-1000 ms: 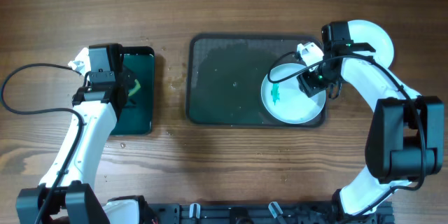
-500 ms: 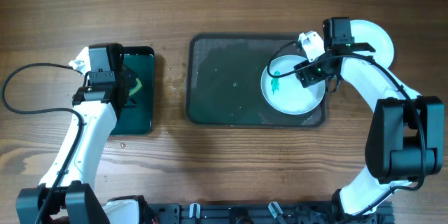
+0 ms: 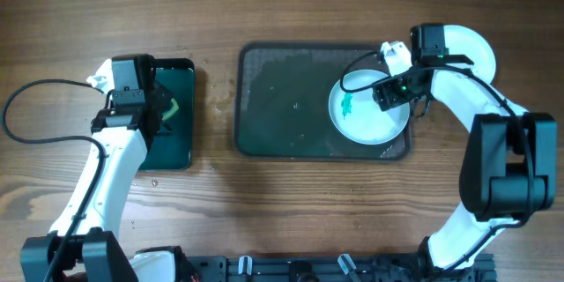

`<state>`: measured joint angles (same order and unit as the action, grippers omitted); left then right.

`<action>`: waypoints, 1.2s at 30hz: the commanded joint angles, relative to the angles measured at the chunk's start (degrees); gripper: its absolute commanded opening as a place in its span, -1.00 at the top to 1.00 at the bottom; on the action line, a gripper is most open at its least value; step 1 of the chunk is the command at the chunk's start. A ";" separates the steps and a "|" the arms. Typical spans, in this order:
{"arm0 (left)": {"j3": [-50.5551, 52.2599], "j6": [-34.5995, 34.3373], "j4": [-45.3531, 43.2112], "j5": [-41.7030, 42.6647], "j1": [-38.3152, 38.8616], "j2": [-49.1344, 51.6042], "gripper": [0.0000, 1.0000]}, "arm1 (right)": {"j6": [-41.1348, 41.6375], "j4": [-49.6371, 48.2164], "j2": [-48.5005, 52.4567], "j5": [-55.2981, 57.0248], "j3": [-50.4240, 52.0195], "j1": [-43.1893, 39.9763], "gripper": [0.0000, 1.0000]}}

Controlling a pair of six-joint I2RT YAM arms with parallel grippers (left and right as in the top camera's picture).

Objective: Clean dirty plates on tray and stack at the side
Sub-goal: 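Drag the last plate toward the tray's upper left with right gripper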

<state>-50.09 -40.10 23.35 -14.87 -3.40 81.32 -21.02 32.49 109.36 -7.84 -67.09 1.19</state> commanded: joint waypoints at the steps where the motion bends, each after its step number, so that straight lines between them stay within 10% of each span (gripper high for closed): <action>1: 0.15 0.68 -0.31 0.52 -0.31 -0.59 0.92 | 4.28 3.17 1.55 -0.35 0.02 -0.13 -0.54; 7: 0.15 0.68 -0.35 0.52 -0.31 -0.59 0.92 | 11.82 6.97 1.55 -1.66 -0.22 0.24 -0.15; 22: 0.15 0.68 -0.37 0.55 -0.31 -0.59 0.92 | 34.45 27.98 1.55 -1.44 -1.68 0.28 -0.33; 31: 0.15 0.68 -0.35 0.55 -0.31 -0.59 0.92 | 40.98 28.39 1.55 -4.33 0.04 0.31 0.33; 36: 0.15 0.68 -0.37 0.52 -0.31 -0.59 0.92 | 42.42 28.48 1.55 -4.31 0.04 1.22 0.38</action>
<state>-50.09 -40.10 23.35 -14.70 -3.40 81.32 19.31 60.86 109.73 -10.98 -67.64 1.56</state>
